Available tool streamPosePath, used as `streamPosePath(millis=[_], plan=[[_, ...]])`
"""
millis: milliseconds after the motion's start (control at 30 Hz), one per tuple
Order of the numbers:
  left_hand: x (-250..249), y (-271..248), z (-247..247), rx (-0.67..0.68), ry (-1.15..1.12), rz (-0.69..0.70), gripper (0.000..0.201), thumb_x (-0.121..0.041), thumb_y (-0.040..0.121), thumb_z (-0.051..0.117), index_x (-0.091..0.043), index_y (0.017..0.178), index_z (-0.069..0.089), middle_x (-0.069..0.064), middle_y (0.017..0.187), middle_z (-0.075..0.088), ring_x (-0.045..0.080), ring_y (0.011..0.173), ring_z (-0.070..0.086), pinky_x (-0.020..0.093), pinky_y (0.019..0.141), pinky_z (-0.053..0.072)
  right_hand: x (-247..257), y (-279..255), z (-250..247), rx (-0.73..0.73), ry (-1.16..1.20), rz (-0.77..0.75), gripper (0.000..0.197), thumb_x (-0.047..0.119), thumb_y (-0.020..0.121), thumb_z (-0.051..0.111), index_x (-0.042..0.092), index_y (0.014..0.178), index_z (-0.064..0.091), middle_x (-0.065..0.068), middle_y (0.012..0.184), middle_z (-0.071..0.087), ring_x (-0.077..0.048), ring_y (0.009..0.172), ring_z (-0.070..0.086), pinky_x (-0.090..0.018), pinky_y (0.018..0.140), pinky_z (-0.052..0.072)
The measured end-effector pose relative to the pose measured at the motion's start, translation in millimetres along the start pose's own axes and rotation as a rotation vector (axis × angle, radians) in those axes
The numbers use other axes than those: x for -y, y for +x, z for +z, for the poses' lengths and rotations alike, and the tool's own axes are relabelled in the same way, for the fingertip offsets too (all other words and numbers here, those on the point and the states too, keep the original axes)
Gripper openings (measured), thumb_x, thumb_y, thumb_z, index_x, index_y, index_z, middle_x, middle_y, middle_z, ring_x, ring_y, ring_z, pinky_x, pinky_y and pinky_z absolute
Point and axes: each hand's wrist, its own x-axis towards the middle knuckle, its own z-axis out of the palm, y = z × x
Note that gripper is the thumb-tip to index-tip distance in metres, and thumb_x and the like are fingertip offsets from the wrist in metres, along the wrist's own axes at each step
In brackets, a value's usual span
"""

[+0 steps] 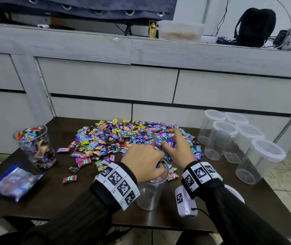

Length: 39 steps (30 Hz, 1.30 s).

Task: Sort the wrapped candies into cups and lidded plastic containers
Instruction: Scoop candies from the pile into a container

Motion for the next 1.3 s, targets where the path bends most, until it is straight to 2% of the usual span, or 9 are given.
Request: streamPosePath(millis=[100, 233, 300, 467, 633, 833, 967, 1067, 1300], plan=[[-5, 2, 1, -0.056, -0.021, -0.029, 0.03, -0.045, 0.088, 0.045, -0.024, 0.1, 0.063, -0.002, 0.063, 0.048, 0.027, 0.074, 0.062, 0.03, 0.057, 0.026, 2, -4, 5, 0.018, 0.039, 0.014, 0.032, 0.019, 0.087, 0.065, 0.021, 0.115, 0.049, -0.016, 0.087, 0.064, -0.032, 0.073, 0.06, -0.039, 0.067, 0.049], [-9, 3, 5, -0.082, -0.085, -0.022, 0.034, -0.043, 0.088, 0.045, -0.023, 0.109, 0.062, 0.002, 0.072, 0.059, 0.028, 0.074, 0.061, 0.03, 0.056, 0.024, 0, -9, 13, 0.038, 0.093, 0.024, 0.028, 0.016, 0.089, 0.062, 0.031, 0.108, 0.047, 0.001, 0.074, 0.056, -0.012, 0.056, 0.047, -0.016, 0.052, 0.04], [-10, 3, 5, -0.074, -0.102, -0.027, 0.031, -0.043, 0.087, 0.046, -0.022, 0.105, 0.061, 0.002, 0.072, 0.058, 0.029, 0.075, 0.062, 0.03, 0.054, 0.02, 0, -9, 14, 0.022, 0.087, 0.015, 0.029, 0.015, 0.089, 0.062, 0.031, 0.107, 0.046, 0.006, 0.065, 0.049, -0.003, 0.047, 0.039, -0.016, 0.046, 0.033], [-9, 5, 2, 0.016, -0.028, 0.011, 0.033, -0.044, 0.09, 0.043, -0.021, 0.092, 0.067, -0.005, 0.061, 0.034, 0.024, 0.068, 0.057, 0.028, 0.051, 0.018, 5, -6, 10, 0.035, 0.012, -0.012, 0.031, 0.017, 0.088, 0.062, 0.023, 0.115, 0.047, 0.009, 0.06, 0.043, -0.002, 0.045, 0.041, -0.015, 0.047, 0.033], [-10, 9, 3, 0.065, 0.007, 0.041, 0.038, -0.044, 0.093, 0.041, -0.018, 0.085, 0.068, -0.005, 0.058, 0.03, 0.021, 0.062, 0.042, 0.029, 0.053, 0.018, 9, -5, 8, 0.048, -0.054, -0.035, 0.034, 0.019, 0.089, 0.062, 0.023, 0.118, 0.046, 0.007, 0.07, 0.05, -0.001, 0.049, 0.045, -0.01, 0.051, 0.036], [-12, 8, 7, 0.044, -0.111, -0.037, 0.031, -0.038, 0.092, 0.045, -0.013, 0.087, 0.062, -0.002, 0.067, 0.04, 0.023, 0.067, 0.047, 0.031, 0.059, 0.029, 9, -5, 9, 0.048, -0.057, -0.013, 0.034, 0.019, 0.089, 0.062, 0.023, 0.119, 0.045, 0.008, 0.073, 0.053, -0.001, 0.051, 0.044, -0.01, 0.051, 0.036], [-13, 7, 9, -0.027, -0.285, -0.146, 0.033, -0.035, 0.091, 0.045, -0.01, 0.088, 0.067, 0.004, 0.069, 0.052, 0.025, 0.073, 0.056, 0.031, 0.061, 0.037, 9, -6, 10, 0.044, -0.052, 0.006, 0.035, 0.017, 0.089, 0.062, 0.023, 0.119, 0.045, -0.007, 0.08, 0.058, -0.01, 0.054, 0.044, -0.02, 0.056, 0.039], [-15, 7, 9, -0.136, -0.434, -0.24, 0.028, -0.036, 0.09, 0.048, -0.014, 0.085, 0.065, 0.005, 0.074, 0.064, 0.025, 0.073, 0.06, 0.034, 0.063, 0.045, 9, -5, 9, 0.062, -0.03, 0.051, 0.037, 0.004, 0.088, 0.054, 0.02, 0.119, 0.046, -0.003, 0.07, 0.05, -0.012, 0.055, 0.042, -0.022, 0.057, 0.038], [-15, 7, 11, -0.201, -0.688, -0.242, 0.017, -0.025, 0.089, 0.056, -0.01, 0.081, 0.055, 0.0, 0.077, 0.055, 0.022, 0.075, 0.051, 0.042, 0.072, 0.044, 9, -7, 10, 0.107, -0.038, 0.07, 0.041, 0.002, 0.085, 0.048, 0.024, 0.119, 0.043, -0.007, 0.077, 0.058, -0.016, 0.066, 0.054, -0.032, 0.068, 0.047]])
